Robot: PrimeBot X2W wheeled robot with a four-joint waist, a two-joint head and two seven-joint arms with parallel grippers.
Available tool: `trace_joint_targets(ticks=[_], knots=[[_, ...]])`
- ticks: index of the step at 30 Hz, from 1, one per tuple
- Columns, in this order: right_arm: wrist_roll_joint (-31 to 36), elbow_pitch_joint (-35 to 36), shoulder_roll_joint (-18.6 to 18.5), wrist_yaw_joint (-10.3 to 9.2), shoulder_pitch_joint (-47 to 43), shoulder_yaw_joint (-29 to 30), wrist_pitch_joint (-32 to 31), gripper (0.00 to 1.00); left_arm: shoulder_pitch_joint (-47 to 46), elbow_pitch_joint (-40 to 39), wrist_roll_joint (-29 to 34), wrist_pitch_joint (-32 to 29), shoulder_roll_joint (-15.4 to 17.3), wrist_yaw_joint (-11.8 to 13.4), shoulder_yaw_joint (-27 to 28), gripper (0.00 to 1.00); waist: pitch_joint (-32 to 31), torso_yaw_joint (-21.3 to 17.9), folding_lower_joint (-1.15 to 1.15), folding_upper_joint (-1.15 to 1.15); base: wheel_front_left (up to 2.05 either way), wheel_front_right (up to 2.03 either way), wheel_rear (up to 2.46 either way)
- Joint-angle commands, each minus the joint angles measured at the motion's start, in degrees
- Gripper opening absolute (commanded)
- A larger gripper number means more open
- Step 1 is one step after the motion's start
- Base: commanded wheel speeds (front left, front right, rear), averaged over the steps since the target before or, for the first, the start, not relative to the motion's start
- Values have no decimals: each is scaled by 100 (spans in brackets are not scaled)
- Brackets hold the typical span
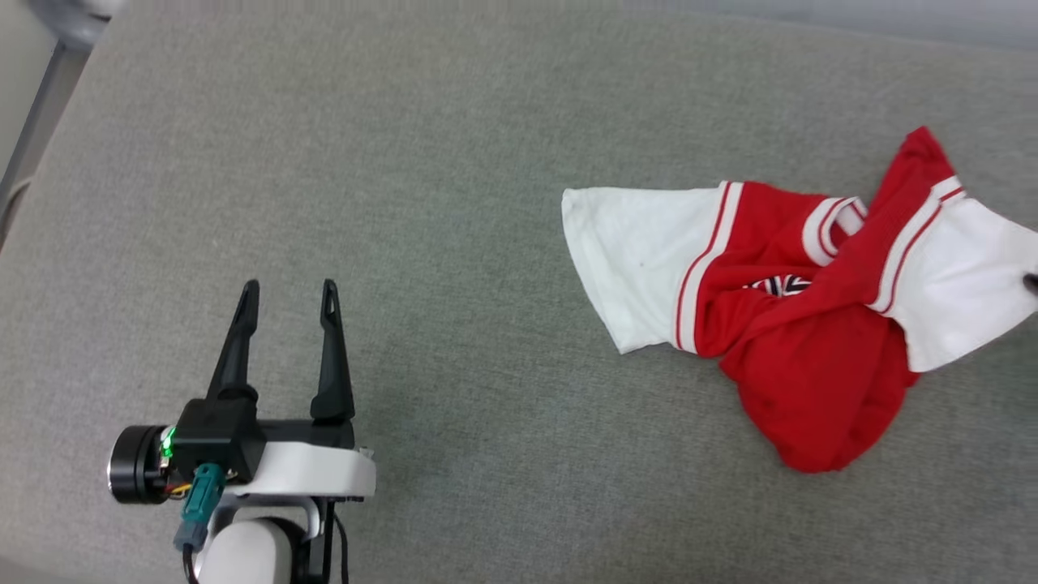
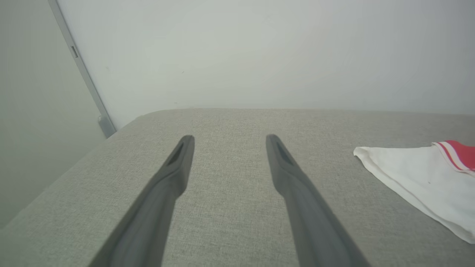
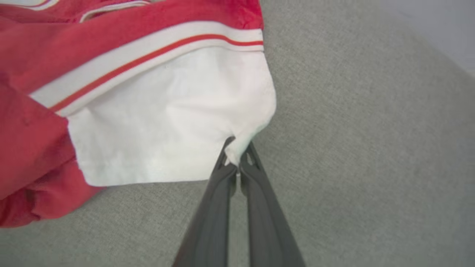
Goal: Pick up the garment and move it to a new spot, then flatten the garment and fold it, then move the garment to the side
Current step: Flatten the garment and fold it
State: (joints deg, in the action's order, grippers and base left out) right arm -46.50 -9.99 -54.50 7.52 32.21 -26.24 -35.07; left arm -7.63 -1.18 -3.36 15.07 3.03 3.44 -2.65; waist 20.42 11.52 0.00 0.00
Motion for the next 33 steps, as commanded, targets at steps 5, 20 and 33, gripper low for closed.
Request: trace_joint_targets(ticks=[5,20,33], knots=[[-86,267,-79,-7,-816,426,439,0,258,-57,63,14,80,-24,129,100,-525,-371,0,0,0,0,0],[265,924,844,-6,-2939,2001,763,0,-686,90,-106,-202,947,-863,85,100,-876,-847,0,0,0,0,0],[616,1352,1247,-7,-2754,2073,705,0,-3415,509,-2450,-3259,2673,-1082,-2171,100,-447,-1257,0,0,0,0,0]])
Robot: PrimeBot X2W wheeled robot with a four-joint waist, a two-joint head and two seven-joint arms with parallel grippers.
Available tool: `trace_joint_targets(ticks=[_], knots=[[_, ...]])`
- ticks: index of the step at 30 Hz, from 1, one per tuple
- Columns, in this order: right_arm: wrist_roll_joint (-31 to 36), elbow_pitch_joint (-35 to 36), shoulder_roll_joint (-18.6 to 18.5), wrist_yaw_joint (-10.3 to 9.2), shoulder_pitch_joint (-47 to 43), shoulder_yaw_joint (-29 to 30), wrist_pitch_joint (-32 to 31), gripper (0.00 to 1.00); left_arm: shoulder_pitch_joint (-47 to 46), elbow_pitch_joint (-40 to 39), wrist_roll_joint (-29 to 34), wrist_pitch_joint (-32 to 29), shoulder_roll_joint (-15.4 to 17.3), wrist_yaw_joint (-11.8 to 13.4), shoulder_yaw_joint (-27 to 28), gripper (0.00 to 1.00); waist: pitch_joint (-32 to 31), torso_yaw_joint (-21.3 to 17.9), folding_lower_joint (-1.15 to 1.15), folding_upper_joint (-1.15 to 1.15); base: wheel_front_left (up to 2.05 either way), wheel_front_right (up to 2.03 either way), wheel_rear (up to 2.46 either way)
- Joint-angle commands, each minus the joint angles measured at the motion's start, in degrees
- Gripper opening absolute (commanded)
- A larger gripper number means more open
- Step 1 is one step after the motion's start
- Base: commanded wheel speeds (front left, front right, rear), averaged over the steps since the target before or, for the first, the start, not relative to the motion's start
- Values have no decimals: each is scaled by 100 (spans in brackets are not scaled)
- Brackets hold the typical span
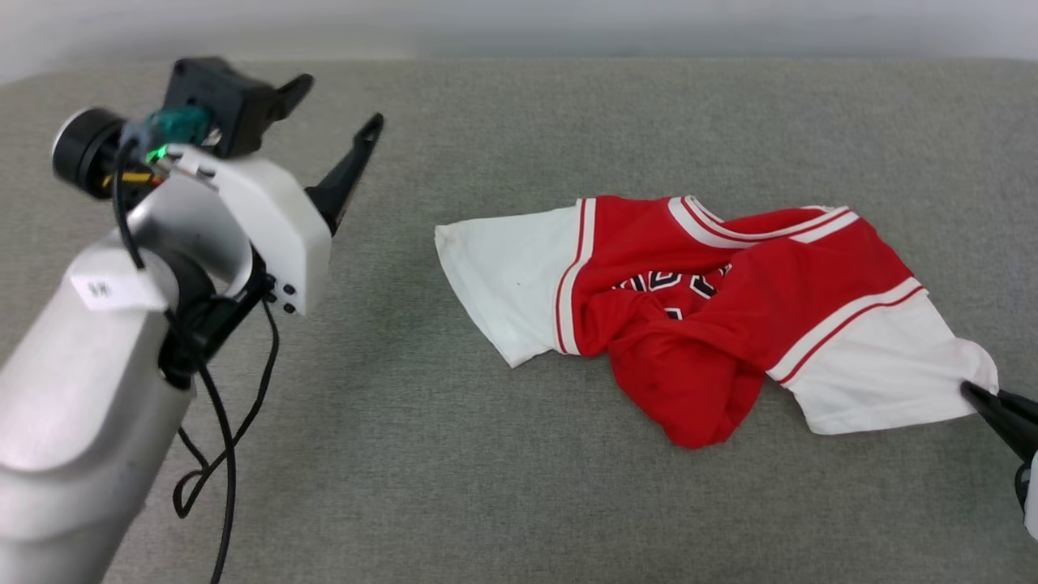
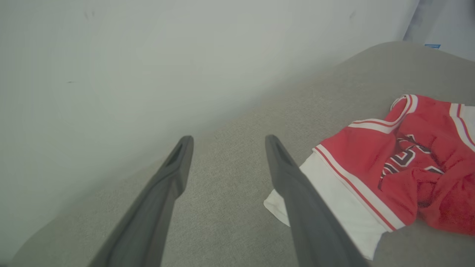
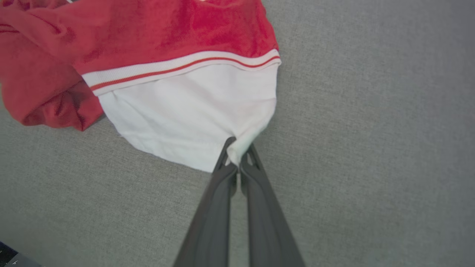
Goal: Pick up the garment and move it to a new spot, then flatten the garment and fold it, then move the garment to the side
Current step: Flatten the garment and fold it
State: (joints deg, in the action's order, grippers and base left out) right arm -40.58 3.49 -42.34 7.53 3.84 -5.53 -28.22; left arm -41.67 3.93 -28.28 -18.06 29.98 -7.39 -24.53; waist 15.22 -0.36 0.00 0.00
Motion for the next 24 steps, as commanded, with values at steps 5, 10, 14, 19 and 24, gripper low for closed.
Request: trace_joint_targets(ticks=[5,10,14,19,24], knots=[[110,50,74,-7,270,-62,37,0,-838,276,-760,-1106,393,0,-853,100,326,-235,0,0,0,0,0],[148,60,114,-7,534,-190,89,0,-1527,686,-1270,-2003,568,-1,-1781,100,596,-417,0,0,0,0,0],[169,8,128,-7,771,-323,152,0,-2006,993,-1535,-2426,566,-1,-2414,100,803,-559,0,0,0,0,0],[172,-44,126,-7,1071,-477,223,0,-2532,1359,-1752,-2792,550,-1,-3179,100,1058,-715,0,0,0,0,0],[193,-75,150,-7,1323,-619,285,0,-2938,1759,-1890,-2968,532,-1,-3815,100,1307,-820,0,0,0,0,0]])
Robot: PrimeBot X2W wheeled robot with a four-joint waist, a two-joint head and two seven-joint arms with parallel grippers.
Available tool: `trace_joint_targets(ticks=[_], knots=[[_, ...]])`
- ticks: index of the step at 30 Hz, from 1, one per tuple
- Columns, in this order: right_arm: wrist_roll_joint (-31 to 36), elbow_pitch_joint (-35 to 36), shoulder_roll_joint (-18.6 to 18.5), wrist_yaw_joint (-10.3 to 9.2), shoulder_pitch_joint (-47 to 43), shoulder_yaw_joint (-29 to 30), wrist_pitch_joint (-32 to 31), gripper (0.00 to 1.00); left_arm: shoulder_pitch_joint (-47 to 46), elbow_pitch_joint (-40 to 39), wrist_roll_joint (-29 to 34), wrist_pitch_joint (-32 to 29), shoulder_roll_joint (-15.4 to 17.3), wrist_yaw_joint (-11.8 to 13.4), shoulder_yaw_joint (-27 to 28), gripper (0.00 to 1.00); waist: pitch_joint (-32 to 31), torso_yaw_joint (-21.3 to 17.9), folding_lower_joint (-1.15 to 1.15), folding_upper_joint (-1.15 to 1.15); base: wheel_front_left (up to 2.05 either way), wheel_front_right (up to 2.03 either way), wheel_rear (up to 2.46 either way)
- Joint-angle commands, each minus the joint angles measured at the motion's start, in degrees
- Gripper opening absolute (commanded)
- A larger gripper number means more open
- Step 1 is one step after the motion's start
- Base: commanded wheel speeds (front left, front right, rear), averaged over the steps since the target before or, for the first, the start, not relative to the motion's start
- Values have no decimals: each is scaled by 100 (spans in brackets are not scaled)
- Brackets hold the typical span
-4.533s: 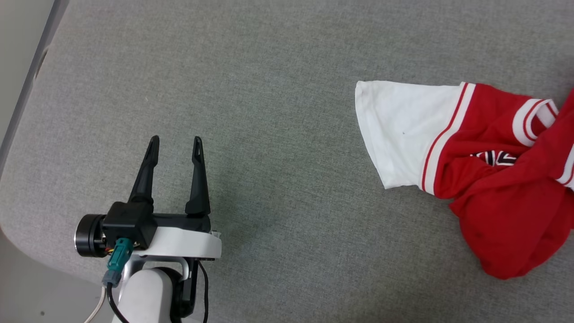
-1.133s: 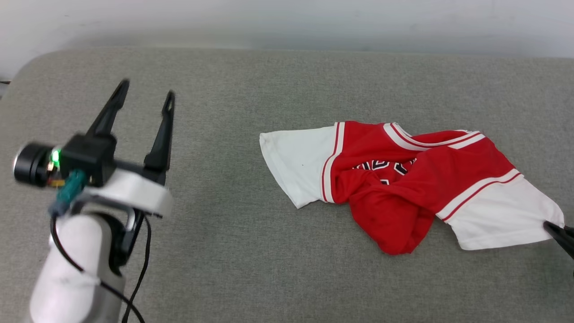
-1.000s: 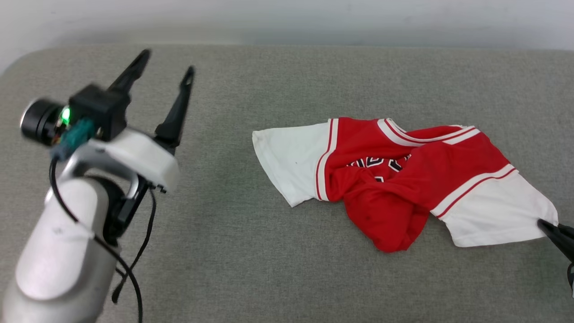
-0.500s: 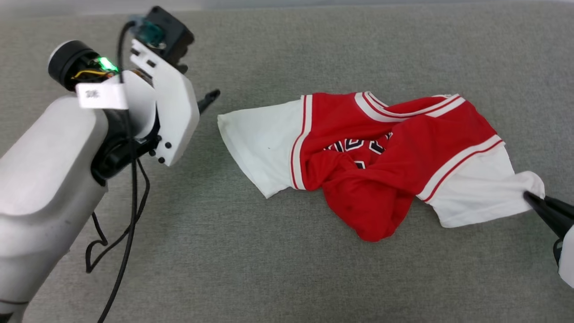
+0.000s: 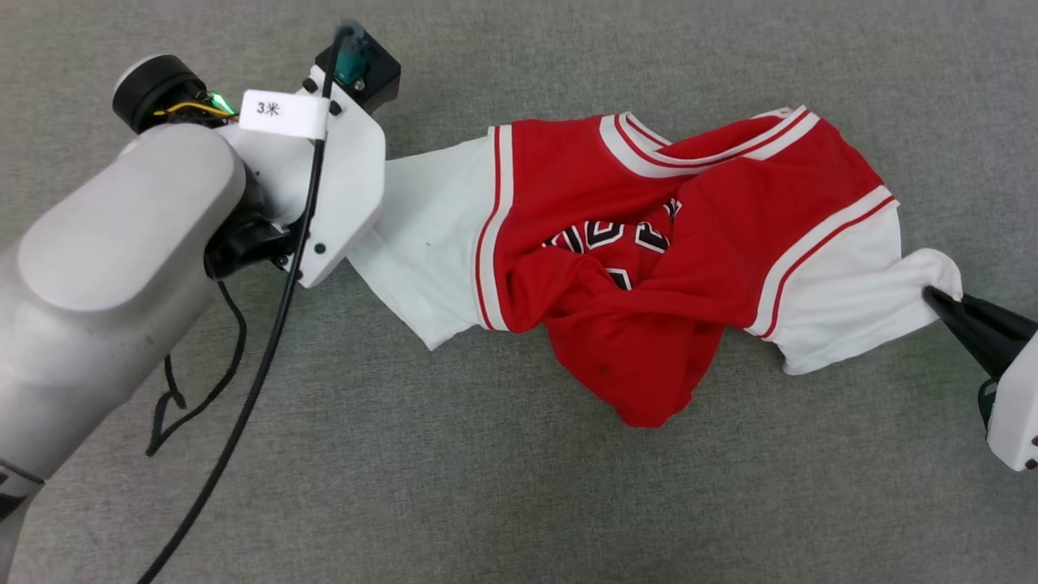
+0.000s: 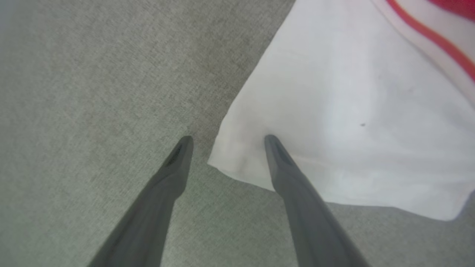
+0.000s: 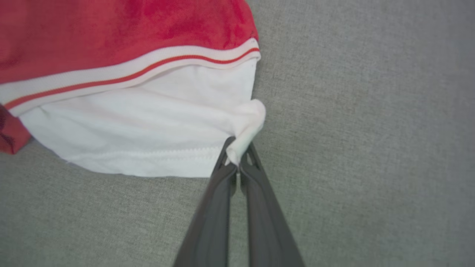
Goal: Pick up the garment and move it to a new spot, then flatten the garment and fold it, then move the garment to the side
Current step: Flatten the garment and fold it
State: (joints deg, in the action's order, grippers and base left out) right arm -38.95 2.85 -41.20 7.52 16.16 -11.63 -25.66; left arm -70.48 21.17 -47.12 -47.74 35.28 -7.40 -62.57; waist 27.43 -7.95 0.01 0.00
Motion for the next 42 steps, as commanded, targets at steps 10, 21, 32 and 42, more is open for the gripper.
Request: trace_joint_targets(ticks=[10,21,32,42], knots=[[64,-131,85,-7,356,-196,126,0,103,573,-834,-761,176,5,-968,100,282,-153,-1,0,0,0,0],[99,-196,14,-7,467,-254,156,0,-253,662,-866,361,116,13,-920,0,-37,61,-1,0,0,0,0],[210,-166,-260,-7,415,44,367,0,-624,370,-751,2621,221,7,-669,0,-1023,508,-1,0,0,0,0],[354,79,-616,-7,860,223,385,0,-843,-9,-698,3764,530,58,-254,0,-1634,820,-1,0,0,0,0]])
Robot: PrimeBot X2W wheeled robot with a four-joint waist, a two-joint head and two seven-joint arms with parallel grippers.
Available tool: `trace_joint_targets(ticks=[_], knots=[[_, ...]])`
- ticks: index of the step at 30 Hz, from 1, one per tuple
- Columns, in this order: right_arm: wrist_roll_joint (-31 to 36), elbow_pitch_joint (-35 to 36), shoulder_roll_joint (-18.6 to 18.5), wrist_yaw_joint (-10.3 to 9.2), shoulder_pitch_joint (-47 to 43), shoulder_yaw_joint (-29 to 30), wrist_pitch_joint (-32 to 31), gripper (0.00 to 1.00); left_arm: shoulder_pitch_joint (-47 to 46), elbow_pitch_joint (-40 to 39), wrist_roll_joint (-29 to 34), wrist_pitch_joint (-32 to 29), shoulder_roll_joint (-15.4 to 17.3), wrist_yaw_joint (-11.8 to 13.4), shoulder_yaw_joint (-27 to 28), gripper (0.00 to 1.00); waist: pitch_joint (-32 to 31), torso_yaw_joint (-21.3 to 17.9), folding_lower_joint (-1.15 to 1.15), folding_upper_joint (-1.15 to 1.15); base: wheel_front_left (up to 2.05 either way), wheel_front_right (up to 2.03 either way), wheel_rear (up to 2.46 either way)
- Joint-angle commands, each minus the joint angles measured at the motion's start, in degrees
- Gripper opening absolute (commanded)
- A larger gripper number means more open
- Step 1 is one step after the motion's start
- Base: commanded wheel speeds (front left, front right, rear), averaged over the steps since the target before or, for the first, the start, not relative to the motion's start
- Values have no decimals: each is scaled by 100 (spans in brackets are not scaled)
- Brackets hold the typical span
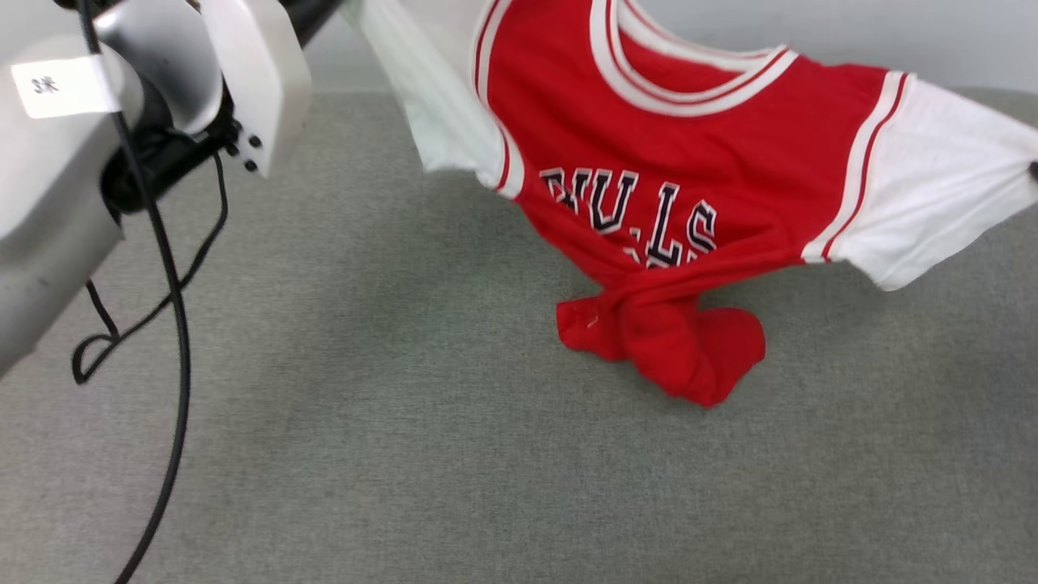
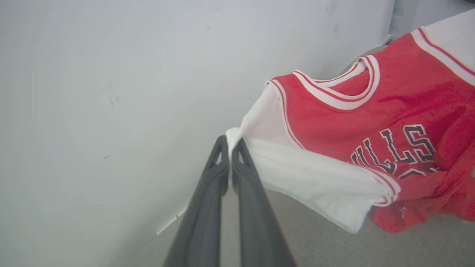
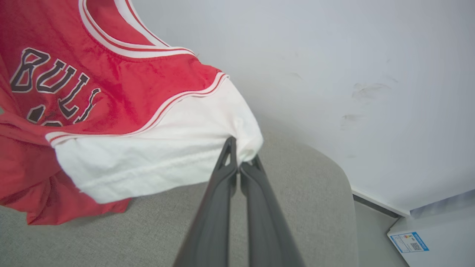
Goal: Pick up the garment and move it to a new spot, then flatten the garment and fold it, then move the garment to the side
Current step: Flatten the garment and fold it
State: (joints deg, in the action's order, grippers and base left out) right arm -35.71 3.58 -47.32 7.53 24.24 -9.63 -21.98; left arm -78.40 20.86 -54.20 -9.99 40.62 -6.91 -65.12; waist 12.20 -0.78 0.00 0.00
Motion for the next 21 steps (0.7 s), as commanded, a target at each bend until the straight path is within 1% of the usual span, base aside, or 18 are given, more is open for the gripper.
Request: trace_joint_targets(ticks=[1,6,12,16,21], knots=[[33,44,-32,-8,138,12,15,0,-116,-28,52,43,54,39,41,0,-154,127,0,0,0,0,0],[20,149,-174,-8,626,-65,14,0,-371,-363,131,318,225,249,325,0,-319,243,0,0,0,0,0],[-38,150,-280,-8,1351,-99,107,0,-731,-726,269,401,361,504,553,0,-382,355,0,0,0,0,0],[-53,55,-352,-8,1893,-137,210,0,-976,-902,312,361,415,594,688,0,-306,420,0,0,0,0,0],[-90,-164,-361,-8,2590,-418,219,0,-1251,-966,342,313,430,636,791,0,-105,469,0,0,0,0,0]])
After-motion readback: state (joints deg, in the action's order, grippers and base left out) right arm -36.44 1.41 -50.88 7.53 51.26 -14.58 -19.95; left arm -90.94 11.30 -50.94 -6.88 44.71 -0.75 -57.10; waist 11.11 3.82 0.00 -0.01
